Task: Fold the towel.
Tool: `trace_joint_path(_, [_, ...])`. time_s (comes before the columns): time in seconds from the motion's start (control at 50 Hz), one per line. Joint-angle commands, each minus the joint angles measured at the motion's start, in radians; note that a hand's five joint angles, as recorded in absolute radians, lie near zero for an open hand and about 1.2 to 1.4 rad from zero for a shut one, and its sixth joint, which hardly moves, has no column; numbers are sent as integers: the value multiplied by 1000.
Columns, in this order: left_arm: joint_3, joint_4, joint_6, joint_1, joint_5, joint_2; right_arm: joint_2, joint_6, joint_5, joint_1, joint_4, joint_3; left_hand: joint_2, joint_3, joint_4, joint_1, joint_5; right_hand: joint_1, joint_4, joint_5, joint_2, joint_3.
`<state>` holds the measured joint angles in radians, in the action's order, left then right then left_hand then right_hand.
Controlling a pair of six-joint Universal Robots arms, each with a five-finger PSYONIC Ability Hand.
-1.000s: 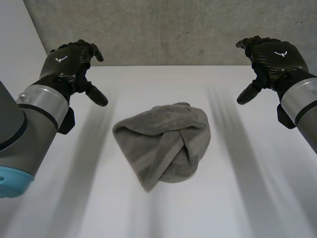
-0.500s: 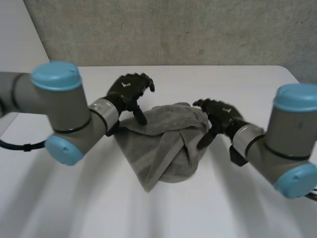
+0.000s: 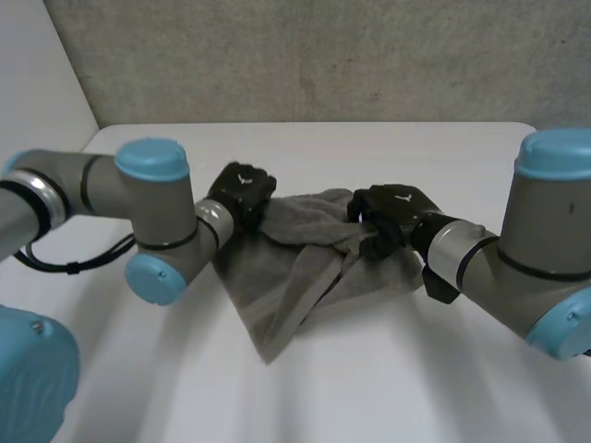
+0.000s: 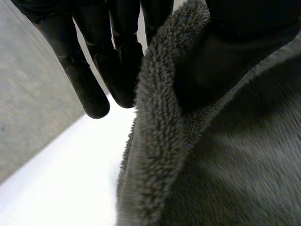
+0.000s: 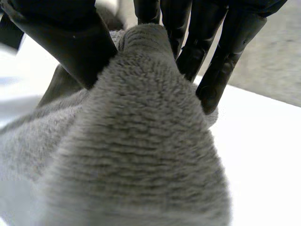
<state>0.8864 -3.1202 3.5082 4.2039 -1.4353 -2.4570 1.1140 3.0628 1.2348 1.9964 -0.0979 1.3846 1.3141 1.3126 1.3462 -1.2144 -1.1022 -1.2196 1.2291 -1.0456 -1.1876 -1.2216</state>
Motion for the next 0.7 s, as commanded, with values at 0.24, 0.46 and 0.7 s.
trace_joint_path(0.24, [-406,-32,-40,7,-119,278,14,-151,157,13,172,-705,82,84,50,-182,-120,-84,74,-83,-116,-82])
trace_joint_path(0.46, [152,-60,-78,4,-62,585,193,-186,-102,10,186,-287,82,84,50,-182,-120,-25,16,-25,-57,-23])
trace_joint_path(0.7, [833,-170,-71,-4,81,624,156,-681,-75,-5,126,203,-484,-483,-516,384,447,511,-520,511,479,513])
